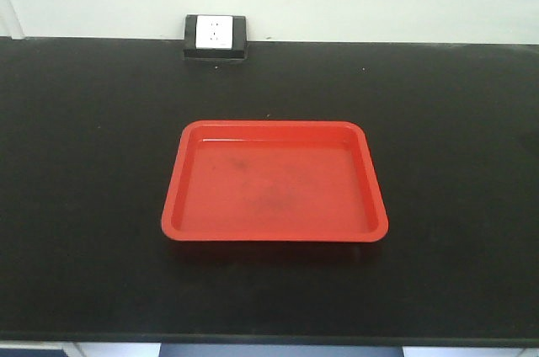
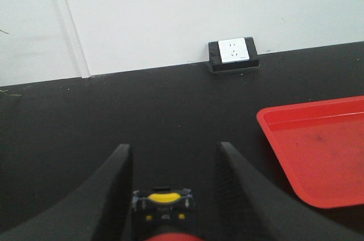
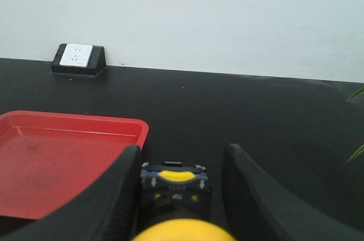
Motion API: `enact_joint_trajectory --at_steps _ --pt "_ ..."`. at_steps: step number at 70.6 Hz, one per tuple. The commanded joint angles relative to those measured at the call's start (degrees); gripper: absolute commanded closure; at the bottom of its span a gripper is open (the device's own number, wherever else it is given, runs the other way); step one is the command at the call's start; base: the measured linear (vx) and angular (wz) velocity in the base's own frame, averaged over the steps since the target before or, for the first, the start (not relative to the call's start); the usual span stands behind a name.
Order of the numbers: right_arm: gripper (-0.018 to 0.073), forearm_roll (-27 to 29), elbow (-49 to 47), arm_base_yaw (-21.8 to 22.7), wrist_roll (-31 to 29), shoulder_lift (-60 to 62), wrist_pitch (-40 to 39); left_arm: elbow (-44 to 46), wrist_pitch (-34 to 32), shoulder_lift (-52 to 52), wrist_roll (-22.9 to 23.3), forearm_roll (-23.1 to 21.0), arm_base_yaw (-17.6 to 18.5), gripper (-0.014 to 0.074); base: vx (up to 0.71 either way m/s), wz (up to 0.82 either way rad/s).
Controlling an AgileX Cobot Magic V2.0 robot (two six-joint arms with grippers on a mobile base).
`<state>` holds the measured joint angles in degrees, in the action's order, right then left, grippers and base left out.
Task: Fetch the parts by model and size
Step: 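Drive up to the bench and stop facing the red tray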
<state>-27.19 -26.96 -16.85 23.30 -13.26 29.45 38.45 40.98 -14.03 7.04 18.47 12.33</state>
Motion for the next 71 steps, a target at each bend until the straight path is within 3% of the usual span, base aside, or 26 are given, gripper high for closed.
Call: enact_joint_trajectory --at_steps 1,71 --pt "0.0561 -1.5 -1.5 0.3 -0.4 -0.7 -4.3 1.3 -4.5 -0.8 0.1 0.6 0.1 0.0603 0.18 -0.01" --pt "0.0561 -1.5 -1.6 0.3 -0.4 -2.9 -4.6 1.3 -4.5 -1.9 0.1 -0.9 0.1 0.0603 0.05 0.0"
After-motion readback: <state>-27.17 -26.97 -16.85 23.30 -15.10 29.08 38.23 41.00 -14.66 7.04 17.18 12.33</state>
